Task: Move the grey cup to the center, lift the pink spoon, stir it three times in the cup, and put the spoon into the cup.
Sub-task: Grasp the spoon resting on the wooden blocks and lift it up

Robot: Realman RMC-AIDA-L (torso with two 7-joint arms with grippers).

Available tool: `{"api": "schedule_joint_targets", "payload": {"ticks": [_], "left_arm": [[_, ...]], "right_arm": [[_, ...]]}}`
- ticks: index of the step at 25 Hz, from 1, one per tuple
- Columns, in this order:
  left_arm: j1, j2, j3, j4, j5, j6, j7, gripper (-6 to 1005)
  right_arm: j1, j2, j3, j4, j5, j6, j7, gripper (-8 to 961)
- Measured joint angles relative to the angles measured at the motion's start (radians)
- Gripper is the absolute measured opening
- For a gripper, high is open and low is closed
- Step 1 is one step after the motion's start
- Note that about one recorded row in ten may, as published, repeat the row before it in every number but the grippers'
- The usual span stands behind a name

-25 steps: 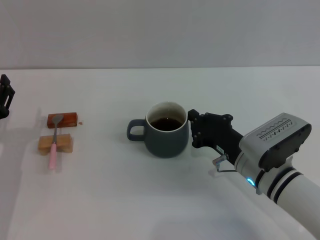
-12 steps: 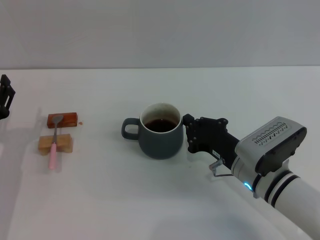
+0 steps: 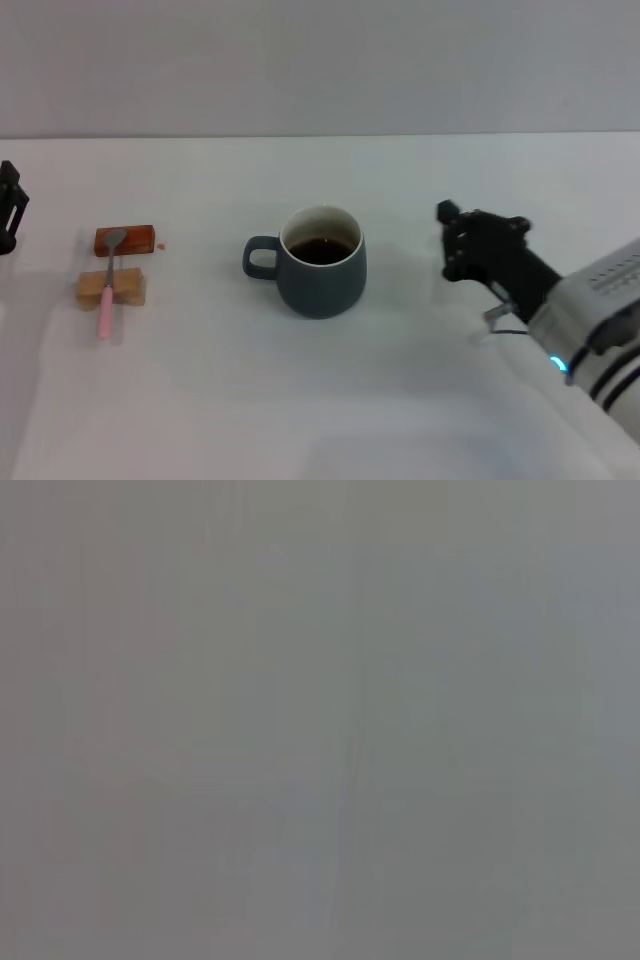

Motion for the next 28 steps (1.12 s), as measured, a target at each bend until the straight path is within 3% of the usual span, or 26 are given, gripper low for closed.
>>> {"api": "schedule_joint_targets", "payload": {"ticks": [7,11,16,28], "left_arm": [[0.093,0.001,0.069,-0.052,-0.001,0.045,0.000,778],[0.142,0.000,0.122,-0.062,-0.003,0.078,0.008,778],[0.181,-0.003,0.149,-0.063,-0.003,0.120,0.012,778],[0.186,-0.002,0.266,-0.075,-0.004,0.055,0.012,778]], "right_arm": [[-0.073,-0.004,0.085,-0.064,0.001,-0.145,-0.007,-1],[-0.139,-0.005,0.229,-0.115,0.003,-0.228,-0.007,-1],[-0.176,-0.007,0.318,-0.145,0.004,-0.244,-0.004,-1],[-0.235,-0.006,0.355,-0.152,0.004,-0.260,-0.007,-1]]}}
